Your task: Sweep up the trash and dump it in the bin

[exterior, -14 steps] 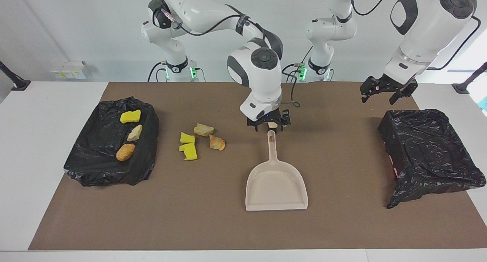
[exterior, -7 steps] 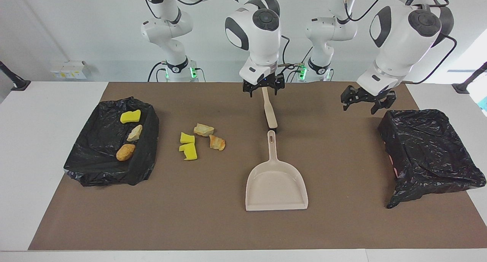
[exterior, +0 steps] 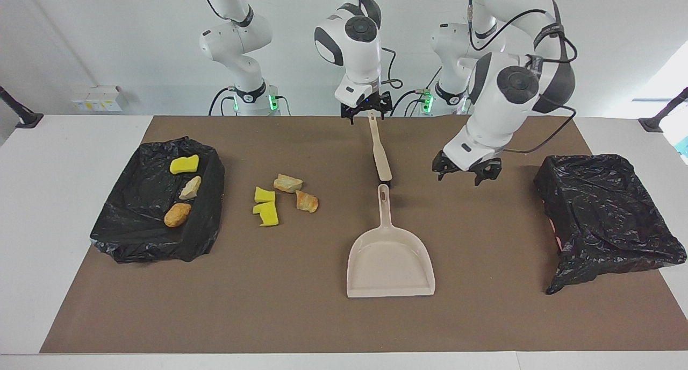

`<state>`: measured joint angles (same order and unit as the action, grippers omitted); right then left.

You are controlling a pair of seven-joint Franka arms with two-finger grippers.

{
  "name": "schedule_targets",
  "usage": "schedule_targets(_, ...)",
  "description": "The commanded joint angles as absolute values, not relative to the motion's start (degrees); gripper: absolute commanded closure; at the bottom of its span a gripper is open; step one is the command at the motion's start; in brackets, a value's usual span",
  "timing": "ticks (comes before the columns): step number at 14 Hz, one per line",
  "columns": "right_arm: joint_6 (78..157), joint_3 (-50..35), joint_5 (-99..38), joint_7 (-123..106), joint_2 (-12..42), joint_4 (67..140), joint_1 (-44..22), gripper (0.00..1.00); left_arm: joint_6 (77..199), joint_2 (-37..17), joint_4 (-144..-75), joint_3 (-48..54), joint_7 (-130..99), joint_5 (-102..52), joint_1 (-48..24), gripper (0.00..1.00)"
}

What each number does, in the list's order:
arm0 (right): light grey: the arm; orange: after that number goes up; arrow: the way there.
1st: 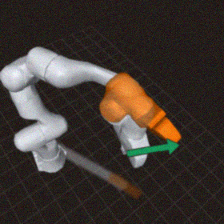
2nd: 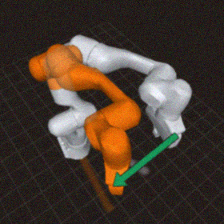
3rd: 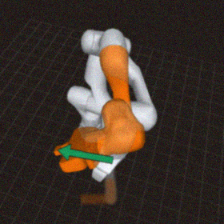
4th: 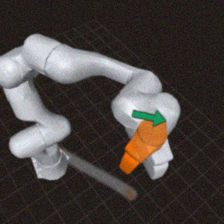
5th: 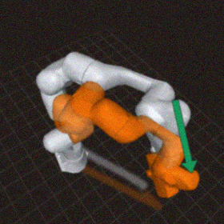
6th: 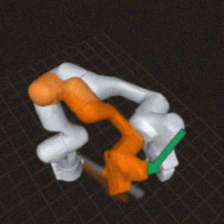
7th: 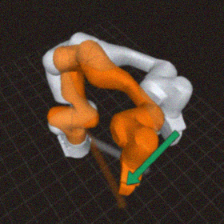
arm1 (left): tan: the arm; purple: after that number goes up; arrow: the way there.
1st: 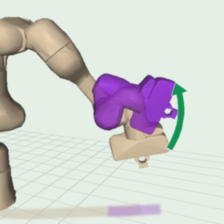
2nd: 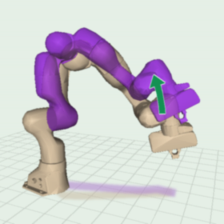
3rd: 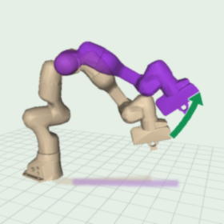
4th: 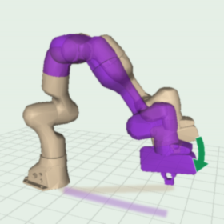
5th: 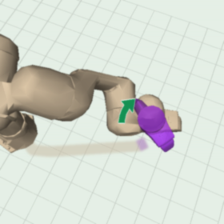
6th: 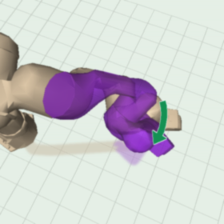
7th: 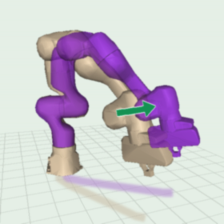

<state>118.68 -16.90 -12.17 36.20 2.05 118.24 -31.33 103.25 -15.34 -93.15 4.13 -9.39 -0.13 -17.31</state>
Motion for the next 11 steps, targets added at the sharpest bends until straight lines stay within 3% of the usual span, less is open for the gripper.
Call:
schedule_targets(1,121.99,-16.70,-13.71,34.19,2.19,120.76,-33.91,0.00,104.32,-20.11,-88.43,3.25,-14.40,0.88,-20.90,0.00)
schedule_targets(4,129.87,-16.61,-12.84,34.37,5.27,123.04,-37.35,0.00,107.12,-24.69,-85.25,3.34,-20.99,0.35,-24.16,0.00)
schedule_targets(9,130.96,-16.52,-10.38,33.84,5.80,124.80,-37.53,0.00,112.04,-31.54,-84.38,2.81,-29.07,2.28,-30.67,0.00)
schedule_targets(10,131.13,-16.52,-10.02,33.84,6.24,124.89,-37.62,0.02,111.97,-31.55,-84.29,2.81,-29.27,2.20,-30.59,0.00)
schedule_targets(11,131.39,-16.52,-9.93,33.92,6.15,124.98,-37.62,0.15,111.80,-31.55,-84.29,2.81,-29.35,2.02,-30.59,0.00)
